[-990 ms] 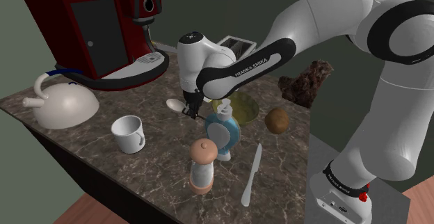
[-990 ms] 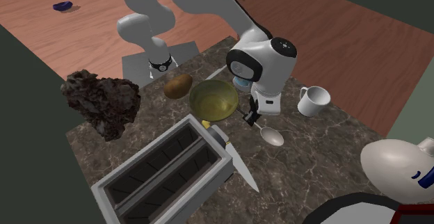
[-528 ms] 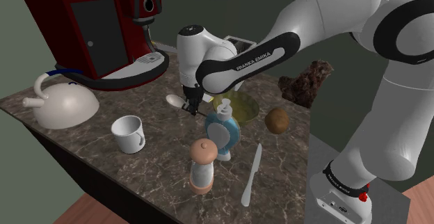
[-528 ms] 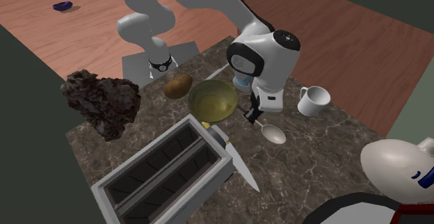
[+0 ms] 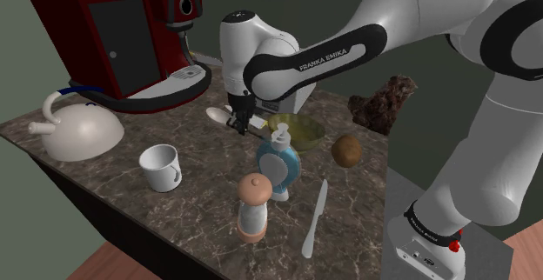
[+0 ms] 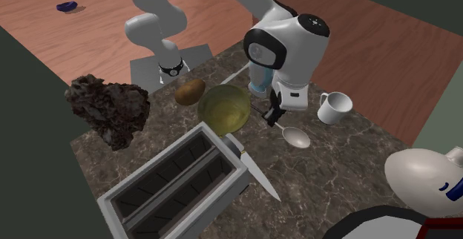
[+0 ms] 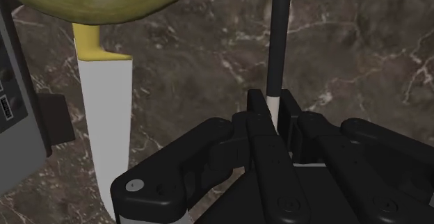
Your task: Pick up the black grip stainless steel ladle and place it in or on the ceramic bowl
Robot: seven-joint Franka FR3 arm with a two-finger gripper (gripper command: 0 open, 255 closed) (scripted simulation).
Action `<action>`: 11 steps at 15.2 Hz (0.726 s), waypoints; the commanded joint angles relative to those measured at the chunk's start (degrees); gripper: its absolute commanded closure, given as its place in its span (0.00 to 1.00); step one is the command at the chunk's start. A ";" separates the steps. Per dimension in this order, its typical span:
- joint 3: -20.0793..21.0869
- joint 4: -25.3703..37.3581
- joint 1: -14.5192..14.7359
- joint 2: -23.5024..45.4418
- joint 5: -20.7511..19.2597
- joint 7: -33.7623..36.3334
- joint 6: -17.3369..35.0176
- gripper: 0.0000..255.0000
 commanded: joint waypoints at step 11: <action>0.43 5.62 -0.21 -2.96 1.87 -1.98 -8.22 1.00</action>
